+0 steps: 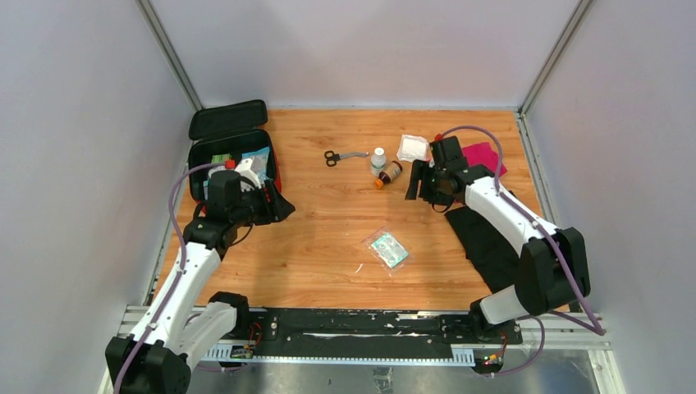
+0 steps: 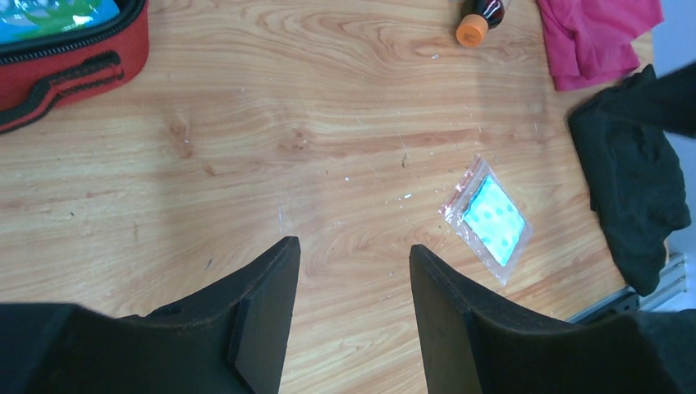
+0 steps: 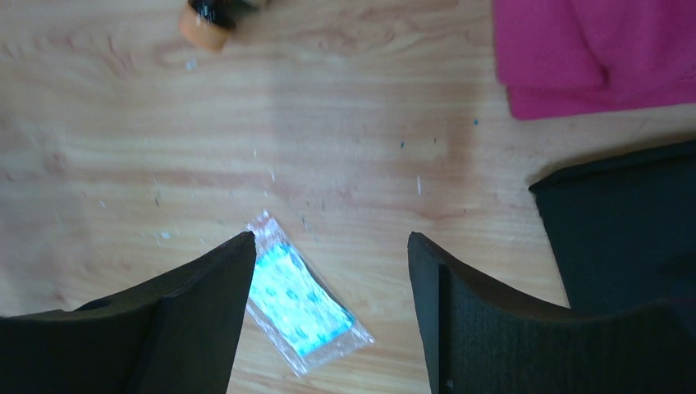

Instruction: Organize the medicine kit

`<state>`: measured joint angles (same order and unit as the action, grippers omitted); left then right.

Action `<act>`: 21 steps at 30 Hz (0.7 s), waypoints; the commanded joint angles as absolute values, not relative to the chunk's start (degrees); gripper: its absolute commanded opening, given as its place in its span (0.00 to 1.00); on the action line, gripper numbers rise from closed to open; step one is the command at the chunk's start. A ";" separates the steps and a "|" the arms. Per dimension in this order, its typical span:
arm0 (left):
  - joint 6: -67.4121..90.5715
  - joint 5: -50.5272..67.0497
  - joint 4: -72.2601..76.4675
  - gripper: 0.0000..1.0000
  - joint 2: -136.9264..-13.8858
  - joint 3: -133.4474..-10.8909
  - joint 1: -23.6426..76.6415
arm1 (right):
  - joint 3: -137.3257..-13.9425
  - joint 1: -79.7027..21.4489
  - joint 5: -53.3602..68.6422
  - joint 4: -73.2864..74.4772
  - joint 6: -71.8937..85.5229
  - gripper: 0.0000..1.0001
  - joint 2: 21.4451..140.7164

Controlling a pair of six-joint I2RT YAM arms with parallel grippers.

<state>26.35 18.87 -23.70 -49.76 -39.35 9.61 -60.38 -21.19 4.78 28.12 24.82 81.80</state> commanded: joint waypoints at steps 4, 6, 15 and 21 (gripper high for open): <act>17.04 15.49 -32.21 0.59 -49.08 -45.50 9.84 | -69.93 -17.80 -7.82 24.26 38.25 0.75 88.08; 17.13 15.09 -31.73 0.60 -48.64 -44.89 9.84 | -73.66 -17.63 -11.39 24.05 37.25 0.76 91.42; 17.05 14.60 -30.95 0.61 -47.59 -43.71 9.84 | -93.70 -10.62 -2.79 27.92 26.20 0.67 109.29; 16.80 14.76 -31.07 0.62 -47.03 -43.77 9.84 | -104.18 -7.64 6.04 30.10 21.72 0.63 120.86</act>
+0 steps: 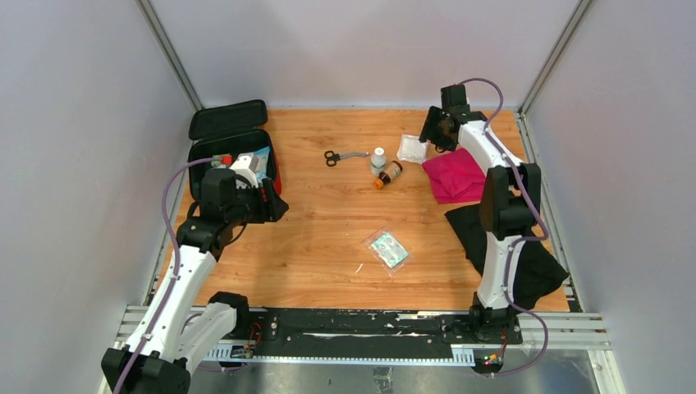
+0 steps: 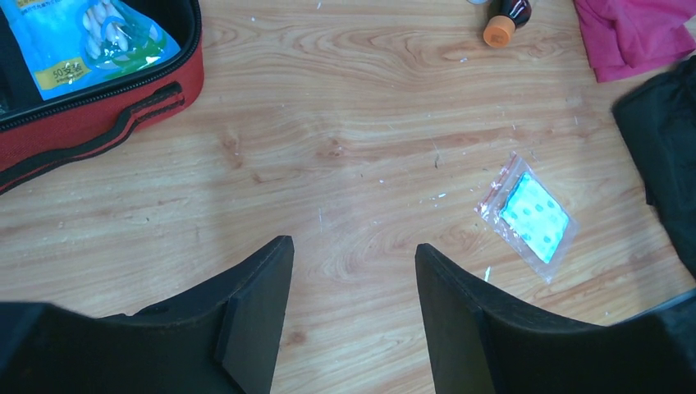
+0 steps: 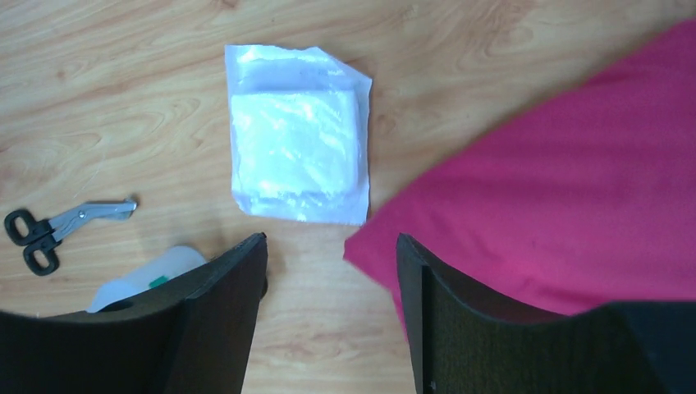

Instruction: Organize the medicine kit

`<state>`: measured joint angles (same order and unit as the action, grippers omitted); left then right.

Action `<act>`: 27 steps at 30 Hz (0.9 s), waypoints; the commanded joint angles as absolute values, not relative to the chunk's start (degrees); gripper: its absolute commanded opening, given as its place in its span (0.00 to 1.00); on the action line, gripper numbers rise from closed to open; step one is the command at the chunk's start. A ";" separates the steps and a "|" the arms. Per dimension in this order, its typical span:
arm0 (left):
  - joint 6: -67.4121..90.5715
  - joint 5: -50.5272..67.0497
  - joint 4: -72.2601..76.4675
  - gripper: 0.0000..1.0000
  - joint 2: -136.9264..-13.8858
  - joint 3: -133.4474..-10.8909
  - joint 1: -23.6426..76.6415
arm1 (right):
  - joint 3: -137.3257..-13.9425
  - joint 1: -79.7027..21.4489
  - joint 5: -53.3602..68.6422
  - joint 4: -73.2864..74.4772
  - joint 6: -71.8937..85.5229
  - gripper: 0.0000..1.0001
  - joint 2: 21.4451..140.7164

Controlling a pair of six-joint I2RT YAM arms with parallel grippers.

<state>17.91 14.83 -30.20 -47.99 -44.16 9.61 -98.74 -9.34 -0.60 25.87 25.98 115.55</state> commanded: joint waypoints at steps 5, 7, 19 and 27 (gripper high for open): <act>16.87 14.82 -31.03 0.62 -46.83 -43.68 9.84 | -108.27 -5.64 11.09 30.23 22.29 0.60 126.82; 16.87 14.95 -30.95 0.62 -46.98 -43.68 9.85 | -109.27 -5.08 12.31 30.19 22.62 0.60 128.67; 16.88 14.79 -31.09 0.63 -47.87 -43.77 9.84 | -112.74 -3.80 15.10 30.15 25.37 0.51 135.08; 16.87 14.31 -31.25 0.63 -48.22 -43.81 9.84 | -113.11 -3.39 15.72 29.91 25.02 0.19 136.07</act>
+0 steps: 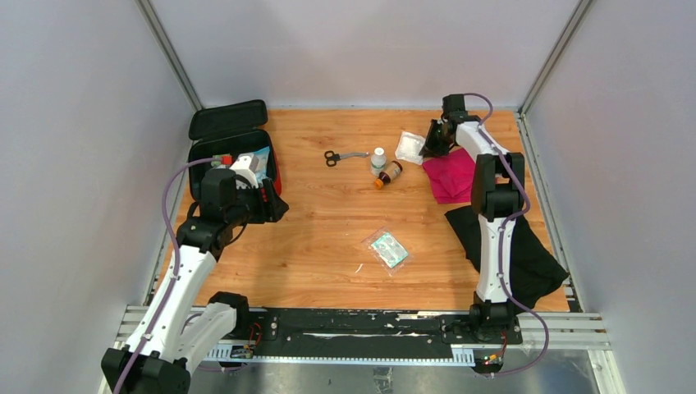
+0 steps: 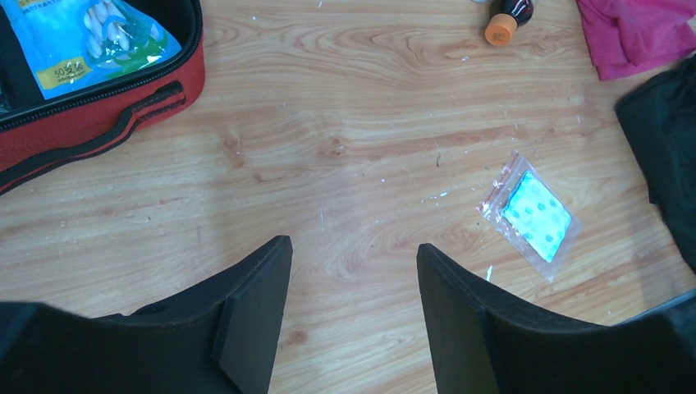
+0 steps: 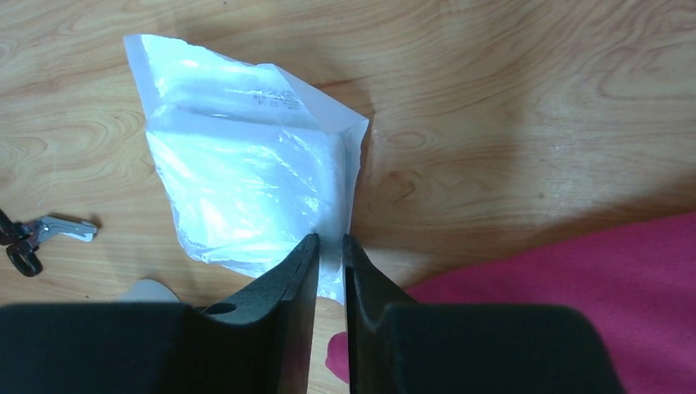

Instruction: Organize the medicine kit

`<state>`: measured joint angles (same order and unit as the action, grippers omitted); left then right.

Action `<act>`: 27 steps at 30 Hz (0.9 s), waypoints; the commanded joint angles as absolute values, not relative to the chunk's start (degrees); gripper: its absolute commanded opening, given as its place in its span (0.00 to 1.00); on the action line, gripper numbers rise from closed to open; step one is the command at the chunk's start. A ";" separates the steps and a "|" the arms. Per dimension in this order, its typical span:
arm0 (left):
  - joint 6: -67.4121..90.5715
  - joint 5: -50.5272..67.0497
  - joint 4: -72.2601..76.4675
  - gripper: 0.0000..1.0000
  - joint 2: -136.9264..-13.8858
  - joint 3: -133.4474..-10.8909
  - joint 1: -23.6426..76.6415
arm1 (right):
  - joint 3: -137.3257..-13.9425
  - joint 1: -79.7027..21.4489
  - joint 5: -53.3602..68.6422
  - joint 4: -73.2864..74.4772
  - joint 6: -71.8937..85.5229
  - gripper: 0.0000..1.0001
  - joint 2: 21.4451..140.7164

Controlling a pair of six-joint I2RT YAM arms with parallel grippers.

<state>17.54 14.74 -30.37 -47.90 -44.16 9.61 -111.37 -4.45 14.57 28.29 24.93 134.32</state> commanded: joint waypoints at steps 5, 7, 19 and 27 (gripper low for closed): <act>16.70 14.25 -31.53 0.63 -48.55 -44.03 9.84 | -113.19 -2.96 14.92 29.50 24.10 0.02 132.87; 16.70 14.00 -31.62 0.63 -48.29 -44.08 9.84 | -112.42 -2.73 12.94 28.30 23.40 0.00 129.45; 20.92 22.39 -25.88 0.76 -45.68 -46.50 9.84 | -96.46 -3.47 9.44 24.10 21.31 0.00 99.73; 32.95 31.43 -13.30 0.91 -44.80 -49.77 9.84 | -84.46 -13.19 19.93 20.64 21.68 0.00 84.95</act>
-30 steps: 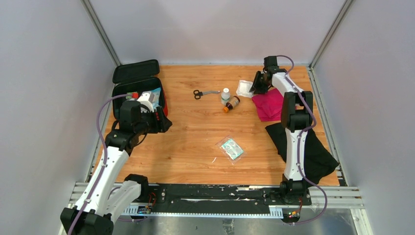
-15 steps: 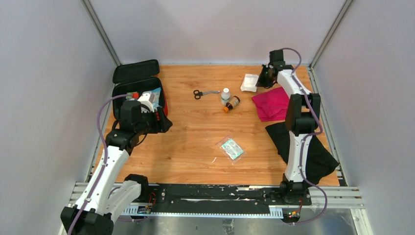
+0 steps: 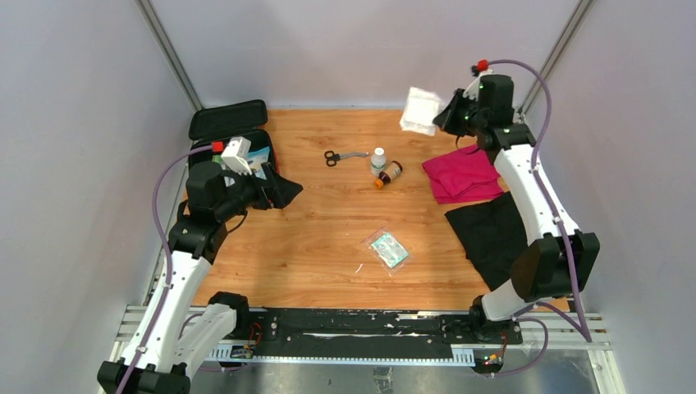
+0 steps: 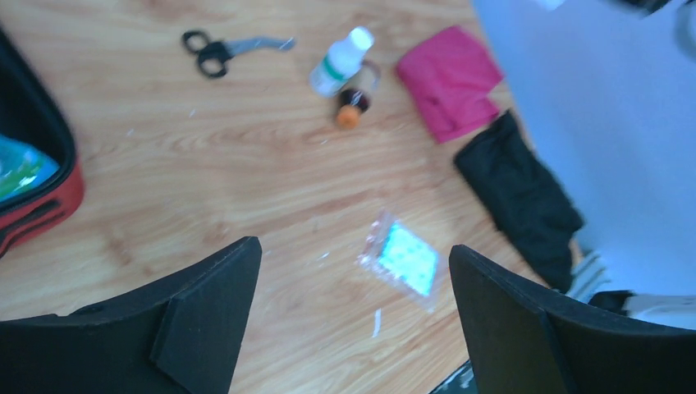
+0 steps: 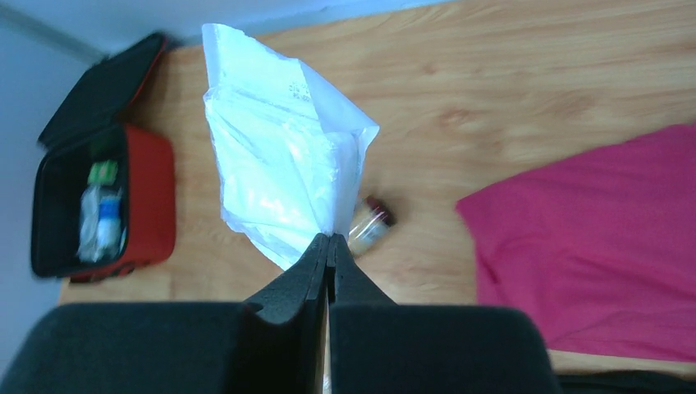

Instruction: Organize the medicine kit

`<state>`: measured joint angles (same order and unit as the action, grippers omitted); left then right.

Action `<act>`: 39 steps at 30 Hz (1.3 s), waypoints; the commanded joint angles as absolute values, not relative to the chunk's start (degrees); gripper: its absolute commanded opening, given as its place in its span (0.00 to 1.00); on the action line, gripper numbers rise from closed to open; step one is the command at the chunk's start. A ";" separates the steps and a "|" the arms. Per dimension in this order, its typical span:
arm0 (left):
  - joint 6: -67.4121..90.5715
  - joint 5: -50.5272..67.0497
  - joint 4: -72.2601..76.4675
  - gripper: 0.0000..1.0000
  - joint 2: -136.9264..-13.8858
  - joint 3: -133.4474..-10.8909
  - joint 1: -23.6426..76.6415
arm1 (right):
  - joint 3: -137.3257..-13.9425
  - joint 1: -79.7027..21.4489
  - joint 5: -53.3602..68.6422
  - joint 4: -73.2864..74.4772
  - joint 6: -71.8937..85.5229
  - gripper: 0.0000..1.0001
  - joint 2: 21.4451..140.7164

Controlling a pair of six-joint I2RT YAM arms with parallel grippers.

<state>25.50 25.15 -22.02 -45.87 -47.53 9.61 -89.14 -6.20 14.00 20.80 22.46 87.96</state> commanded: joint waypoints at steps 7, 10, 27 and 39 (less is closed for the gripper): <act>35.73 32.87 -10.55 0.96 -45.25 -50.34 9.84 | -77.64 -27.34 29.37 14.12 24.13 0.00 79.98; 35.88 32.85 -10.55 0.96 -45.28 -49.12 9.84 | -75.44 -32.10 34.00 8.27 25.89 0.00 78.86; 43.41 37.26 -0.25 0.59 -45.49 -44.39 9.84 | -77.25 -39.97 41.01 2.99 28.21 0.00 83.61; 41.40 34.52 -3.58 0.03 -47.52 -45.40 9.84 | -76.55 -40.26 30.98 8.37 23.65 0.35 80.21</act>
